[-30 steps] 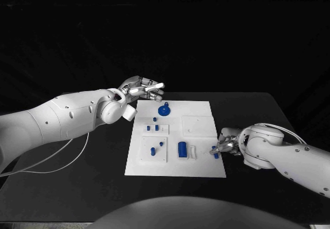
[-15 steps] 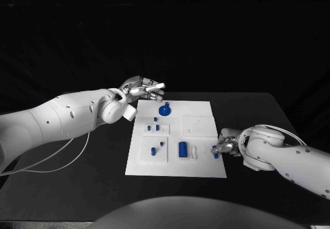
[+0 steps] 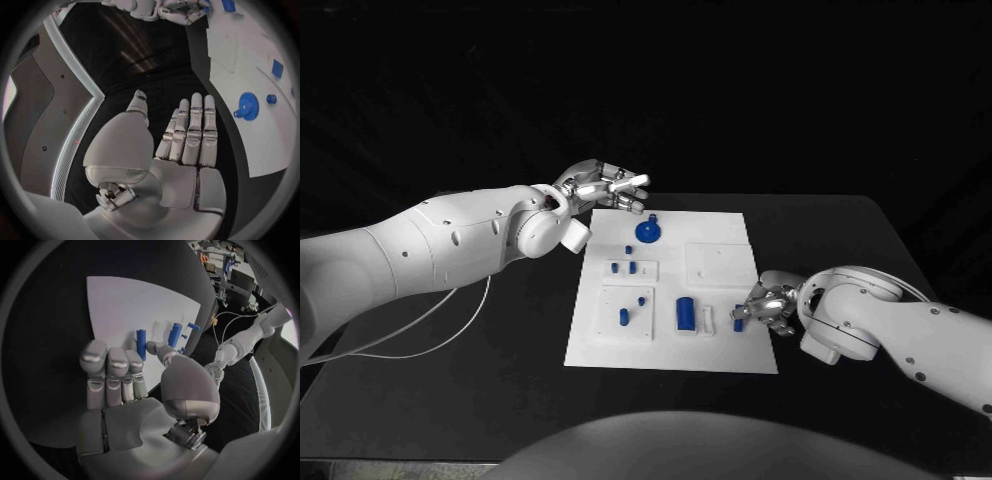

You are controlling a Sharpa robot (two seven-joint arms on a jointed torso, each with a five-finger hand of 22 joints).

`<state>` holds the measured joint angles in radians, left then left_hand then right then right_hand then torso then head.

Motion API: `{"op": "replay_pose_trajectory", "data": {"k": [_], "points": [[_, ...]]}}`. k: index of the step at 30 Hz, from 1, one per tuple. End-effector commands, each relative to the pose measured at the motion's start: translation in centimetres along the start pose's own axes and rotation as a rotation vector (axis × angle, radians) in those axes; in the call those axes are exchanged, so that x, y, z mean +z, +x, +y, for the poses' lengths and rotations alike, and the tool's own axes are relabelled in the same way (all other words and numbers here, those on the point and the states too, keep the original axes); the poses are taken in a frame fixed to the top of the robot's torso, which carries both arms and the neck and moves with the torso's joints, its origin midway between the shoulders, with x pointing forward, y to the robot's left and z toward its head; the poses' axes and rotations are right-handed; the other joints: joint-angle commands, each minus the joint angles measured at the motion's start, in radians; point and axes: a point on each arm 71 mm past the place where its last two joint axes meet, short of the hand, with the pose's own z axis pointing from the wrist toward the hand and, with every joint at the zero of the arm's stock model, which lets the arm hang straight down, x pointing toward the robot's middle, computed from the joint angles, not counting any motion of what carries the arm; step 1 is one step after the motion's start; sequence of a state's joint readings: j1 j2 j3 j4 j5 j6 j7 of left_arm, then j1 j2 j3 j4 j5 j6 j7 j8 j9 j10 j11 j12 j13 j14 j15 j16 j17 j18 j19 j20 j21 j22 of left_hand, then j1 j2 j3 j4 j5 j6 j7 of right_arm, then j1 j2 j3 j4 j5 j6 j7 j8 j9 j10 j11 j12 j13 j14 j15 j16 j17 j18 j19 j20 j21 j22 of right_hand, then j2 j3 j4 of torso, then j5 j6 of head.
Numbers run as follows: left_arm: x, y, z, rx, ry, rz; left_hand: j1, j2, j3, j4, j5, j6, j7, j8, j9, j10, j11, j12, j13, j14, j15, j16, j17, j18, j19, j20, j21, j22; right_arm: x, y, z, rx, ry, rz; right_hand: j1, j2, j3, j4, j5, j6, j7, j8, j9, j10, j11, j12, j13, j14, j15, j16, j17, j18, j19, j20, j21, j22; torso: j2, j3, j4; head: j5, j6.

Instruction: Assemble the parts on the task board

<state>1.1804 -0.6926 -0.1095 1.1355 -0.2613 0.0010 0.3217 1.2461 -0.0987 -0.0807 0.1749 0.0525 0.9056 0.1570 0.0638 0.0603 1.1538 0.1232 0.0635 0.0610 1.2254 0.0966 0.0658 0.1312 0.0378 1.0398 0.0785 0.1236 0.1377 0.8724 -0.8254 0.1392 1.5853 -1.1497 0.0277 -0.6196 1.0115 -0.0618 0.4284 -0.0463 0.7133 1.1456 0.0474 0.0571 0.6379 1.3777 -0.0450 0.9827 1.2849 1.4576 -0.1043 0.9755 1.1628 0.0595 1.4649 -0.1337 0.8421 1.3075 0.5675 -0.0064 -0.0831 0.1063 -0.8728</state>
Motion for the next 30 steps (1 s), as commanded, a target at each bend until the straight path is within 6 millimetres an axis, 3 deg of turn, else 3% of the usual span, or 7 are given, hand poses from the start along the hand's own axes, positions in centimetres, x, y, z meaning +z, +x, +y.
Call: {"op": "replay_pose_trajectory", "data": {"k": [1, 12, 17, 30], "points": [[0.1, 0.3, -0.1, -0.006, 0.003, 0.019, 0.000, 0.000, 0.004, -0.001, -0.003, -0.007, -0.002, 0.000, 0.000, -0.005, 0.000, -0.003, 0.001, 0.006, 0.000, -0.003, 0.001, -0.014, -0.005, 0.001, 0.001, 0.001, -0.1, 0.3, 0.9, 0.099, -0.036, 0.057, -0.005, 0.002, 0.211, -0.222, 0.006, 0.012, -0.001, 0.007, 0.007, 0.001, -0.010, -0.005, -0.001, 0.005, -0.003, -0.004, -0.002, 0.011, 0.058, 0.005, -0.006, 0.047, 0.000, -0.0002, 0.0009, 0.001, 0.000], [0.2, 0.4, -0.1, -0.007, 0.002, 0.025, 0.000, -0.001, 0.004, 0.000, -0.003, -0.008, -0.002, 0.000, 0.000, -0.005, 0.000, -0.003, 0.001, 0.006, 0.000, -0.003, 0.001, -0.014, -0.005, 0.001, 0.004, 0.001, 0.2, 0.7, 2.9, 0.103, -0.071, 0.093, -0.003, 0.004, 0.206, -0.223, 0.012, 0.013, -0.001, 0.008, 0.008, 0.000, -0.009, -0.006, -0.002, 0.005, -0.002, -0.004, 0.000, 0.011, 0.058, 0.005, -0.008, 0.048, 0.000, -0.0015, 0.0015, 0.001, 0.000], [0.2, 0.5, -0.1, -0.007, 0.002, 0.026, 0.000, -0.001, 0.004, 0.000, -0.003, -0.008, -0.002, 0.000, 0.000, -0.005, 0.000, -0.003, 0.001, 0.006, 0.000, -0.003, 0.001, -0.014, -0.005, 0.001, 0.004, 0.001, 0.5, 1.0, 3.6, 0.080, -0.076, 0.095, -0.003, 0.004, 0.203, -0.222, 0.012, 0.013, -0.001, 0.007, 0.009, 0.001, -0.010, -0.006, -0.002, 0.005, -0.002, -0.003, 0.001, 0.011, 0.058, 0.005, -0.010, 0.048, 0.000, -0.0001, 0.0004, 0.004, 0.000], [0.2, 0.5, 0.0, -0.008, -0.002, 0.030, -0.001, 0.000, 0.004, 0.002, -0.003, 0.000, -0.001, 0.000, 0.001, -0.005, 0.000, -0.003, 0.001, 0.006, 0.000, -0.003, 0.001, -0.013, -0.006, 0.001, 0.008, 0.000, 1.0, 1.7, 3.7, 0.060, -0.058, 0.134, -0.003, 0.009, 0.184, -0.216, -0.008, 0.013, -0.002, 0.008, 0.011, -0.002, -0.010, -0.011, -0.005, 0.006, -0.002, -0.005, 0.001, 0.010, 0.058, 0.006, -0.015, 0.049, 0.000, 0.0000, 0.0001, 0.005, 0.000]]}}
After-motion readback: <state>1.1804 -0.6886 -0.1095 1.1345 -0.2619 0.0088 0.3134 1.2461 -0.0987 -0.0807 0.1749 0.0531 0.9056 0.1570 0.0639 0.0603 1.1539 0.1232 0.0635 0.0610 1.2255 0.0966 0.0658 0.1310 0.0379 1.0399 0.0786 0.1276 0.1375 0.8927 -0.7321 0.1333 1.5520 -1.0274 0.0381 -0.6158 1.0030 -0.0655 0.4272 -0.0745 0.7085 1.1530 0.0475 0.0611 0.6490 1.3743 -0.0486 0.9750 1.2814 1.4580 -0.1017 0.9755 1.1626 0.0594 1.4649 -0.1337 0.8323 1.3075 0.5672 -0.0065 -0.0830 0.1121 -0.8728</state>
